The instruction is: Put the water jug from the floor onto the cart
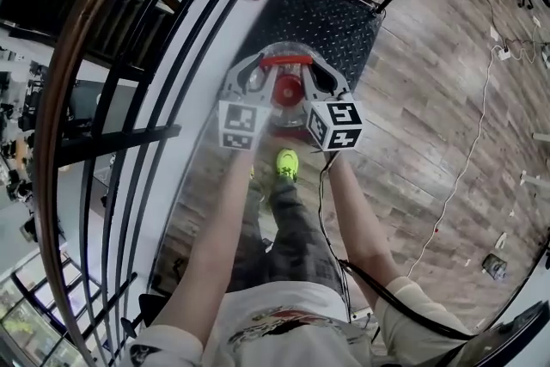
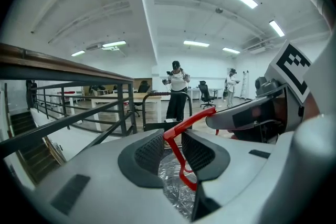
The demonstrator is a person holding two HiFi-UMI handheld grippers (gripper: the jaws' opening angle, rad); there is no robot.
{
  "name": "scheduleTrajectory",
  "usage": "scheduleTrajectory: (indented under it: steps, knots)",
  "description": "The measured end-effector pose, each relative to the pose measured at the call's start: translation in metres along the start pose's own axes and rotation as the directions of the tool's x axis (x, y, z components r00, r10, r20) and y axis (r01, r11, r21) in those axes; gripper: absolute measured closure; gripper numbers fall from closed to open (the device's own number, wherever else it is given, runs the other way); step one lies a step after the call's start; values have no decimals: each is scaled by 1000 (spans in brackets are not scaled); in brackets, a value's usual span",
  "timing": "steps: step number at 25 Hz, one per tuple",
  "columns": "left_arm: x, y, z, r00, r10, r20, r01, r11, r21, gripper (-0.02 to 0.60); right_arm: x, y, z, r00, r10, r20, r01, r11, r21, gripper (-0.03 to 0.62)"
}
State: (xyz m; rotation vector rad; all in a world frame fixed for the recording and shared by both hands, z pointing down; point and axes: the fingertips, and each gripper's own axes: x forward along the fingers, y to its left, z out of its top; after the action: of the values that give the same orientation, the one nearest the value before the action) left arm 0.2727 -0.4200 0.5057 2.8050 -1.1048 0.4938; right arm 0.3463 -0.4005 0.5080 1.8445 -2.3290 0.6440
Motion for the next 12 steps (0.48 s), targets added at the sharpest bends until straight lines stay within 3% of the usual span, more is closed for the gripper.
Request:
scheduleTrajectory:
  steps: [12]
  knots:
    - [73, 17, -42, 985, -165, -50, 165, 986, -1, 474, 52, -46, -38, 988, -143, -58, 148, 985, 87, 557]
